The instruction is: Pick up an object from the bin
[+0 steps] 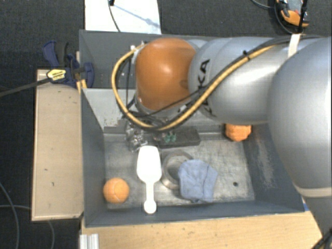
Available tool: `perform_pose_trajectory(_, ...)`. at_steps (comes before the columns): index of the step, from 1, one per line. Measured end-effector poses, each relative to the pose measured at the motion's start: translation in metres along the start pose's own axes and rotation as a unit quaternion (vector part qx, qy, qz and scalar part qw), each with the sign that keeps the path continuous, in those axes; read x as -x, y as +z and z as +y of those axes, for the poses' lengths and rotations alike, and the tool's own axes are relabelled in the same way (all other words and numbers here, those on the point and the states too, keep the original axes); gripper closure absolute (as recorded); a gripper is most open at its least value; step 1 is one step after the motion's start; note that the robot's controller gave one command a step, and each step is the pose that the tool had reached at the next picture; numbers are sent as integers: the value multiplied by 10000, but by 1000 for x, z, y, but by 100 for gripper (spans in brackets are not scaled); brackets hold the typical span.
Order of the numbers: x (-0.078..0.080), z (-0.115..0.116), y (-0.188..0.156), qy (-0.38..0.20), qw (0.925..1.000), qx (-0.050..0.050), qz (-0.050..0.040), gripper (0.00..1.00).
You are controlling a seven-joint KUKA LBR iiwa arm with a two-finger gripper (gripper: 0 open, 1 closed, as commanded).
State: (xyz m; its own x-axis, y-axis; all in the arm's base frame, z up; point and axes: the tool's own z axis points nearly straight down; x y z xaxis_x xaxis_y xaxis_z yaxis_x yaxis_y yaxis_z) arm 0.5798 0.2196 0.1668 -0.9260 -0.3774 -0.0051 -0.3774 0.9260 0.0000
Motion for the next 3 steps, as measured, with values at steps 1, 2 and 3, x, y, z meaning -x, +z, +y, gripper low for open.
perform_pose_trajectory(1,-1,-10,22,674,9977,2,20,0)
perform_pose_trajectory(2,-1,-10,22,680,9977,3,20,0)
perform_pose_trajectory(3,-24,-10,40,-331,9995,1,-15,0)
